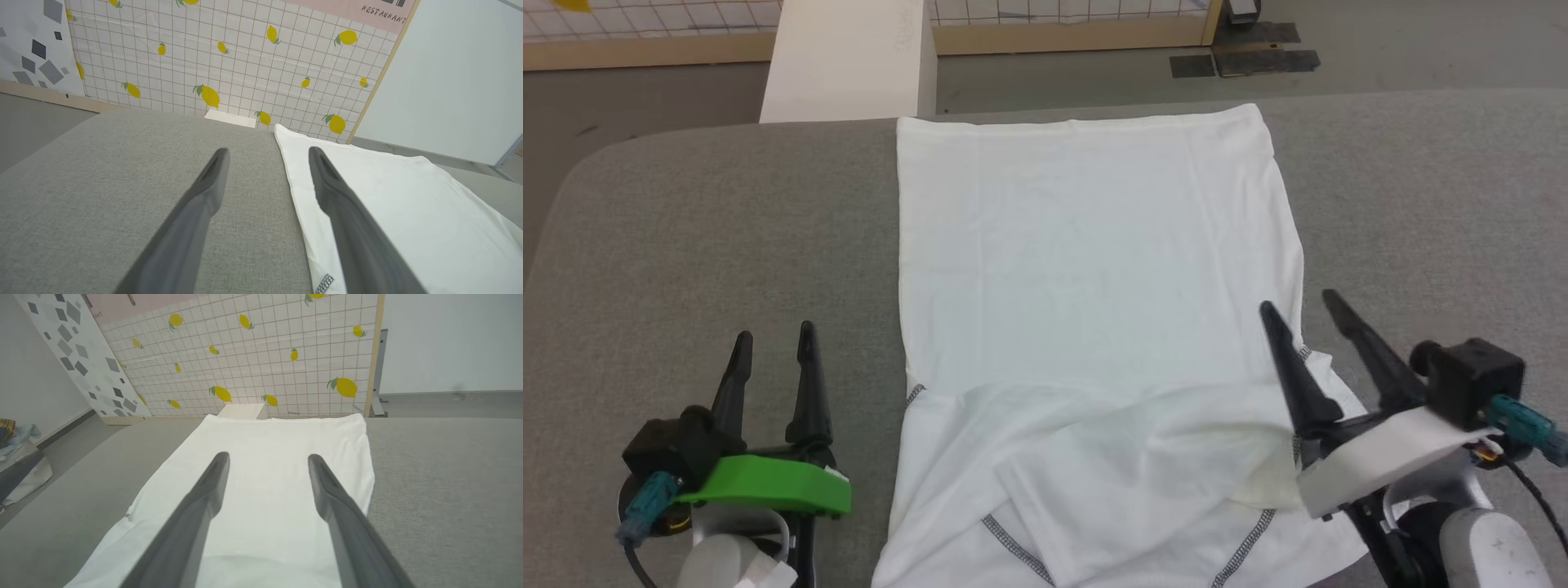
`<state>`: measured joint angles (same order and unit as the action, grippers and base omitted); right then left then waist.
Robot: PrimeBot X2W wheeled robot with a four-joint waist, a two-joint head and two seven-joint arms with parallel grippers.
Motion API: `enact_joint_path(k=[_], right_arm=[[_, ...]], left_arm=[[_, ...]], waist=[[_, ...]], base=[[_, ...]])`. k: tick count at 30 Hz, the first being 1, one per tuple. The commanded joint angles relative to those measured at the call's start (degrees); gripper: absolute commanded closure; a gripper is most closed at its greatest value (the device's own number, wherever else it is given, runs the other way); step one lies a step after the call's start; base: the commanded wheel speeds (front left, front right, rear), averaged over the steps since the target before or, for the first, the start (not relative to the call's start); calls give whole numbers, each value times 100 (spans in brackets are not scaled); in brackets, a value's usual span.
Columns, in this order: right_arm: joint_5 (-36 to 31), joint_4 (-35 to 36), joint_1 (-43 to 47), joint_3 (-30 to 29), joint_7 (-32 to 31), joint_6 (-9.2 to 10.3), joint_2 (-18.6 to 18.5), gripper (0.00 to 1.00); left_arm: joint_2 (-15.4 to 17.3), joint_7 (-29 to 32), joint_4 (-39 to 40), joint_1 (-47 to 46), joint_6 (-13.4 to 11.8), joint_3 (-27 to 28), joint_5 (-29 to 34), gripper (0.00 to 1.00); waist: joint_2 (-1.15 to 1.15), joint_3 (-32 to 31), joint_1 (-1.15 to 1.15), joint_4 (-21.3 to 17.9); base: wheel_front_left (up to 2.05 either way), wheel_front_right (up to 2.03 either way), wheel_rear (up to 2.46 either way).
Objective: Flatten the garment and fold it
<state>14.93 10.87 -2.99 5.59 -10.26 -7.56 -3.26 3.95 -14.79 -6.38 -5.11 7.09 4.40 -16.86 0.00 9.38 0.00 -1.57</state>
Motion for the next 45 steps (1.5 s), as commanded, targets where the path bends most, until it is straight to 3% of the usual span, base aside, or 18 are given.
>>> enact_joint_path(k=[1,5,12,25,34,41,42,45], right_arm=[[-89,-68,-19,-133,281,8,26,0],[-295,-287,-109,-519,865,8,29,0],[-421,-472,-374,-746,1226,8,-35,0],[-174,-491,-953,-481,1450,8,-14,0],[-47,-520,-1152,-256,1617,8,20,0],[32,-473,-1253,-114,1769,8,31,0],[53,-450,-1282,-91,1817,8,34,0],[74,-438,-1323,-67,1847,8,35,0]], left_arm=[[110,-12,-41,-146,37,-44,47,0],[358,155,-134,-536,38,-180,107,0],[1009,753,-362,-1622,39,-534,54,0],[2335,3318,-993,-4287,36,-1039,-808,0],[2677,5031,-1302,-5340,-547,-919,-896,0],[2982,5814,-1280,-5654,-1097,-831,-708,0],[3070,6099,-1166,-5695,-1335,-773,-660,0],[3154,6354,-1035,-5701,-1480,-776,-604,0]], waist=[[0,88,0,-106],[0,290,0,-260],[0,848,0,-567],[0,2153,0,-1361],[0,2709,0,-1745],[0,3020,0,-1947],[0,3142,0,-2003],[0,3238,0,-2047]], base=[[0,0,0],[0,0,0],[0,0,0],[0,0,0],[0,0,0],[0,0,0],[0,0,0],[0,0,0]])
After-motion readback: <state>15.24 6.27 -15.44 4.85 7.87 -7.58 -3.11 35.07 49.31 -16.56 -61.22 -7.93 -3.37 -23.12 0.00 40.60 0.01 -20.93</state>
